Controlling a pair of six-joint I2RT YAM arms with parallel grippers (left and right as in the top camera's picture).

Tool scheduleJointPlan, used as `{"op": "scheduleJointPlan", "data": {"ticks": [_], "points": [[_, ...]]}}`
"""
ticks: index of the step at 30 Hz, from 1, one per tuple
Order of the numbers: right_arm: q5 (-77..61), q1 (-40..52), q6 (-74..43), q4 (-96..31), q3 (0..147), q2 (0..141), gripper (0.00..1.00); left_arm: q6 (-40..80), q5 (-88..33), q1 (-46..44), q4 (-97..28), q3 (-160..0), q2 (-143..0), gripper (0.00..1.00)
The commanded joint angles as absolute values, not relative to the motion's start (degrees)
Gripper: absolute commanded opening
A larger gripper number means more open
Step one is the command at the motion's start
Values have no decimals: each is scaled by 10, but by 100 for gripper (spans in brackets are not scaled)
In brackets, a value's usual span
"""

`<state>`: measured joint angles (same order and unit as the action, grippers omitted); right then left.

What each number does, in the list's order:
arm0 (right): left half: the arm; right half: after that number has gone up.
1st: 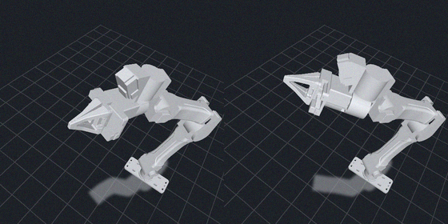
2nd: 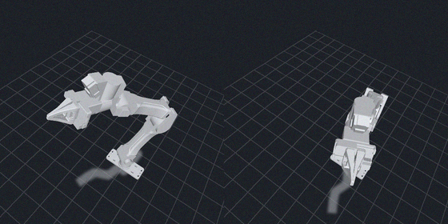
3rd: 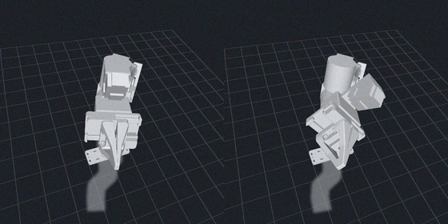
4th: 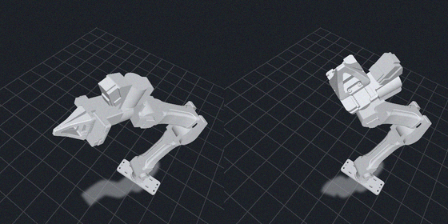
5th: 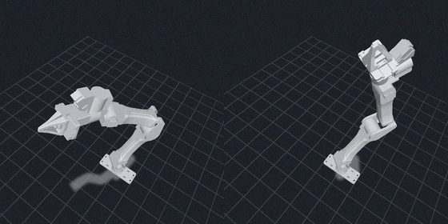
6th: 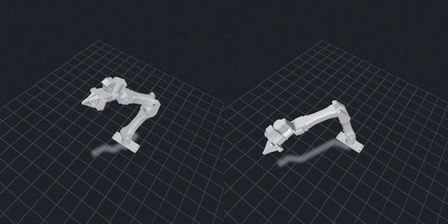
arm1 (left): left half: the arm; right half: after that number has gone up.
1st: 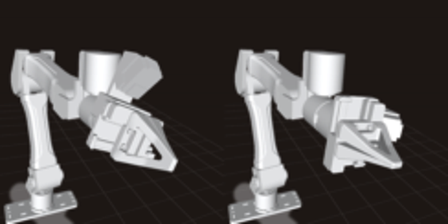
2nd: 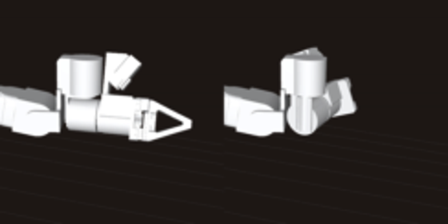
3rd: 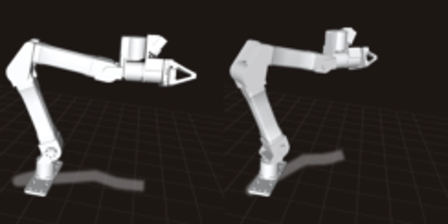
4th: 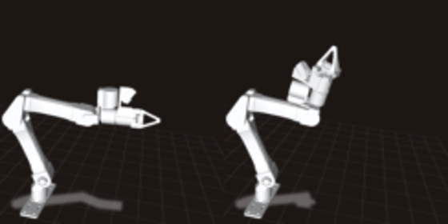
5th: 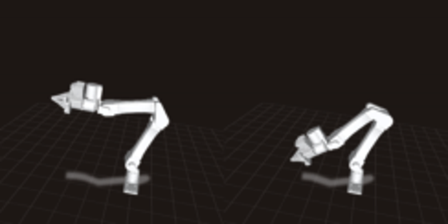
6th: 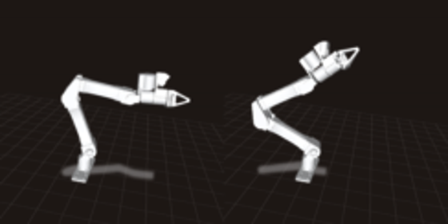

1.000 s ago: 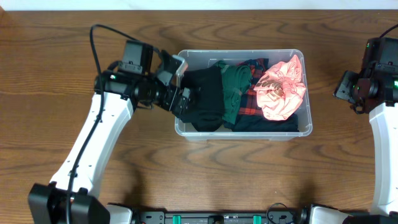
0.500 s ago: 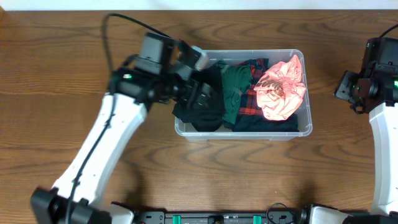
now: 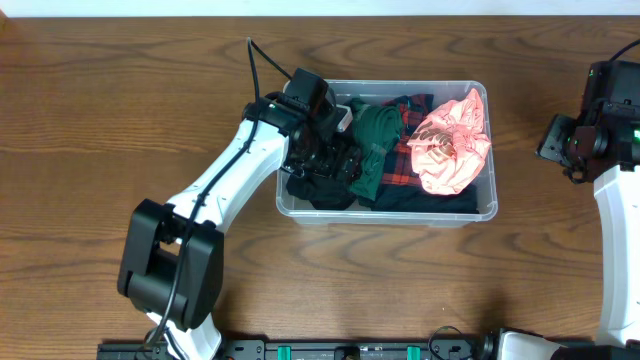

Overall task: Pack container
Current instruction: 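Carry the black cloth with the left gripper into the bin's left side, then release the black cloth and lift the left gripper out of the bin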

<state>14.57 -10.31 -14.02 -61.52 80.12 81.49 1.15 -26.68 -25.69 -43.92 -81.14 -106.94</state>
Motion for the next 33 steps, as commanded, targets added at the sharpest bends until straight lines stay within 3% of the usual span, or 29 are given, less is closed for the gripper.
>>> {"op": "scheduleJointPlan", "data": {"ticks": [1,9,12,20,22,24,26,33], "points": [[145,-106,-136,-616,801,818,64,16,-212,-244,-466,-803,-1078,98],[82,-103,-81,-597,801,818,64,16,-39,-236,-510,-839,-885,98],[52,-92,-53,-585,801,818,66,16,-31,-217,-514,-839,-817,98],[15,-36,-26,-559,801,824,66,50,6,-73,-555,-835,-747,98],[15,-31,-46,-564,801,836,60,53,0,-40,-558,-828,-757,98],[15,-30,-75,-586,801,853,35,53,-14,-15,-557,-817,-776,98],[15,-30,-90,-602,801,870,21,53,-26,-4,-557,-810,-798,98],[15,-30,-90,-611,801,933,11,53,-102,-3,-562,-807,-931,98]]}}
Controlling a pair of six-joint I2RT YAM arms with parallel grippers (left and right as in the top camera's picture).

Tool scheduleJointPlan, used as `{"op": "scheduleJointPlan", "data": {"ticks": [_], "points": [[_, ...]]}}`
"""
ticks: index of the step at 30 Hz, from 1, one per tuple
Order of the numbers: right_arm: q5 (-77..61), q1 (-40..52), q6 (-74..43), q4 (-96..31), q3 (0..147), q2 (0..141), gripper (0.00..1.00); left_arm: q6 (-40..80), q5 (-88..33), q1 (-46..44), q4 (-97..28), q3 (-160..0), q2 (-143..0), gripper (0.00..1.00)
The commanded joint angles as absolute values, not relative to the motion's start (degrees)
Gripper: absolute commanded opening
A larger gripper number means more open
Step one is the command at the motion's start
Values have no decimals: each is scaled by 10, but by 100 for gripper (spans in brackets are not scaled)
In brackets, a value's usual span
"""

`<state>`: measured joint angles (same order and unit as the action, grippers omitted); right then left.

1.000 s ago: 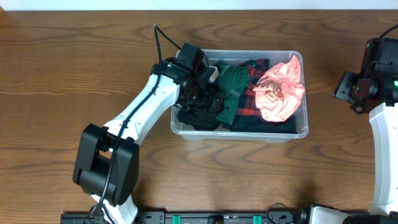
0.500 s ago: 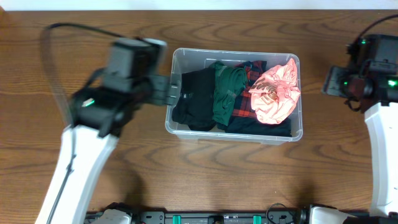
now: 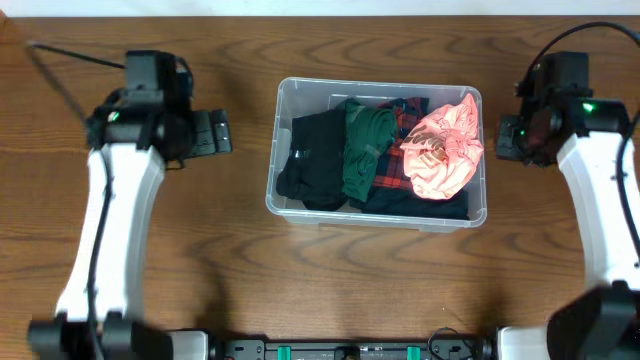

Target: Pack container

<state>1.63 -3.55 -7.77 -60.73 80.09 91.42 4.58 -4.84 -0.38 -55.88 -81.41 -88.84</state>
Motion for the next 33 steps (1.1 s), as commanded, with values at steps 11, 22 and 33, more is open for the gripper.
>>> {"op": "scheduleJointPlan", "data": {"ticks": [11,22,33], "points": [[14,-30,-88,-604,801,1016,14,53,-201,-58,-600,-807,-1011,98],[-131,-30,7,-512,802,1046,19,52,-225,-145,-616,-807,-1011,98],[-171,-30,41,-495,802,1046,20,52,-171,-144,-576,-807,-1011,98]]}}
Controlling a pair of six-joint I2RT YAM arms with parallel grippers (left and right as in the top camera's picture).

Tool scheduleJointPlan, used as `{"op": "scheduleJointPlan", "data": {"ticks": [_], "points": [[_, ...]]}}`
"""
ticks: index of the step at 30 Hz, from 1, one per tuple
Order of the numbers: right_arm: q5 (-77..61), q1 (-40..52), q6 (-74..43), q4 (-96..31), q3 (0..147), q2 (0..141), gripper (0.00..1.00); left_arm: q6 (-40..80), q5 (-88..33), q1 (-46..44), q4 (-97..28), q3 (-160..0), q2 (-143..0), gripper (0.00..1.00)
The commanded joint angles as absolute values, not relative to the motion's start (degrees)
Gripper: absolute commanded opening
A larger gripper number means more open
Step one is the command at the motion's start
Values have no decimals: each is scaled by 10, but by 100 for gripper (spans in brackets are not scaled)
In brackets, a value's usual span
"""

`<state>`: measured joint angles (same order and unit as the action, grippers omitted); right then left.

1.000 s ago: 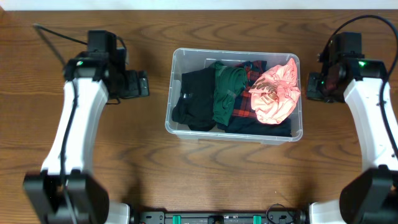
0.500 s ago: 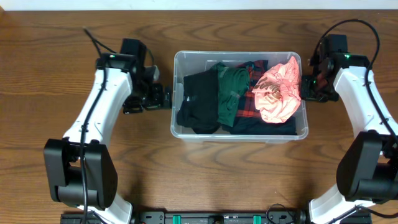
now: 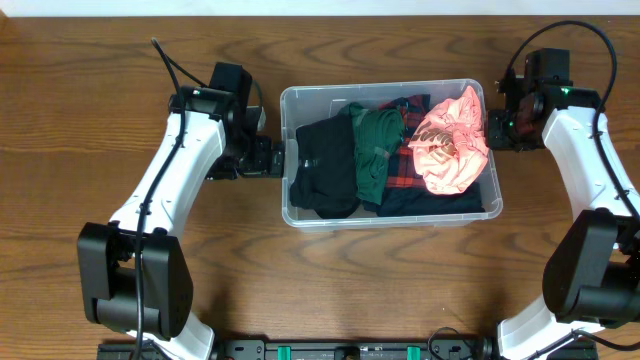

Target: Pack container

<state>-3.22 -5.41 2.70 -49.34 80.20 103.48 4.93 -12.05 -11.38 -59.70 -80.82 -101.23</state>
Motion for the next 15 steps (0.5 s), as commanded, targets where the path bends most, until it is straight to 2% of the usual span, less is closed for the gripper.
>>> {"op": "scheduleJointPlan", "data": {"ticks": [1,8,15], "points": [[-180,-30,46,-494,802,1046,20,52,-164,-144,-566,-807,-1011,98],[-289,-30,103,-453,802,1046,21,19,-135,-144,-457,-807,-1011,98],[-290,-30,99,-425,802,1046,22,-4,-136,-144,-406,-807,-1011,98]]}}
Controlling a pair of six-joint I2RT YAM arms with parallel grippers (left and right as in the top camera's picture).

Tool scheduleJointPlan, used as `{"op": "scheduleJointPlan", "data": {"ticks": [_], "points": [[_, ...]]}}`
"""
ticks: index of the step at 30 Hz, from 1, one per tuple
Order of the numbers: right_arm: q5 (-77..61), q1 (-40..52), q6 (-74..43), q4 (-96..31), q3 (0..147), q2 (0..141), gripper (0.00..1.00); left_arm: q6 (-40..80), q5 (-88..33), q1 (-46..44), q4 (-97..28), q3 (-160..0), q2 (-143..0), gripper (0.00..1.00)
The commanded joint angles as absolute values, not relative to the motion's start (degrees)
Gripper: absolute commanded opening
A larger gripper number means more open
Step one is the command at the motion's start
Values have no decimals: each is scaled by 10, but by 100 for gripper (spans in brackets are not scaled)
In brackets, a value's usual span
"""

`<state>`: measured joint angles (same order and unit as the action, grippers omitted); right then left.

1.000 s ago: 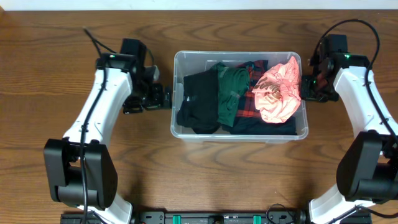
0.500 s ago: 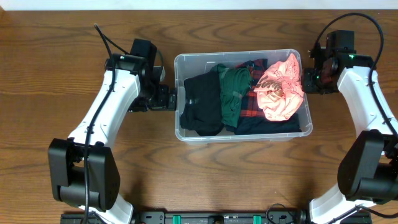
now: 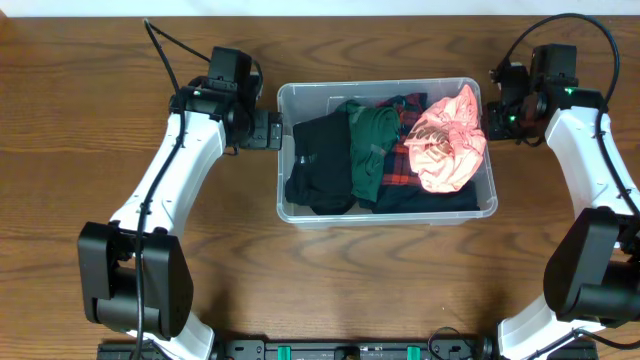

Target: Pack container

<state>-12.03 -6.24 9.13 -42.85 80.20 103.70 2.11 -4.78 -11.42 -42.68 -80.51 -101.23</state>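
Note:
A clear plastic container (image 3: 385, 214) stands at the table's middle. It holds a black garment (image 3: 318, 168), a green garment (image 3: 368, 145), a red plaid cloth (image 3: 400, 168) and a pink garment (image 3: 448, 140) piled at its right end. My left gripper (image 3: 274, 131) sits outside the container's left wall near the far corner, fingers spread and empty. At the far right corner my right gripper (image 3: 492, 108) is beside the pink garment. Its jaws are too small to read.
The brown wooden table (image 3: 120, 80) carries the container. Both arms reach in from the sides, the left arm (image 3: 170, 190) running diagonally from the front left, the right arm (image 3: 590, 160) along the right edge.
My left gripper has moved farther back along the container's left wall. The right gripper has shifted slightly back and left at the far right corner. The container has moved a little to the left and back.
First my left gripper was inside the container on the black garment, with the right arm far off. Then both grippers stood apart from the container, the black garment lying flat inside. Later both came up to its side walls, where they now stand at the far corners.

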Motion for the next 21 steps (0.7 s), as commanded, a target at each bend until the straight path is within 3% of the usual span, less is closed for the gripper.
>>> {"op": "scheduleJointPlan", "data": {"ticks": [1,16,18,21], "points": [[-290,-30,99,-422,802,1046,22,-4,-136,-144,-401,-807,-1011,98],[-322,-30,97,-340,802,1046,24,-50,-125,-140,-340,-808,-1011,98],[-317,-30,97,-331,802,1046,27,-49,-119,-130,-338,-812,-1011,98],[-280,-32,74,-312,803,1045,40,-49,-114,-108,-337,-823,-1011,98]]}}
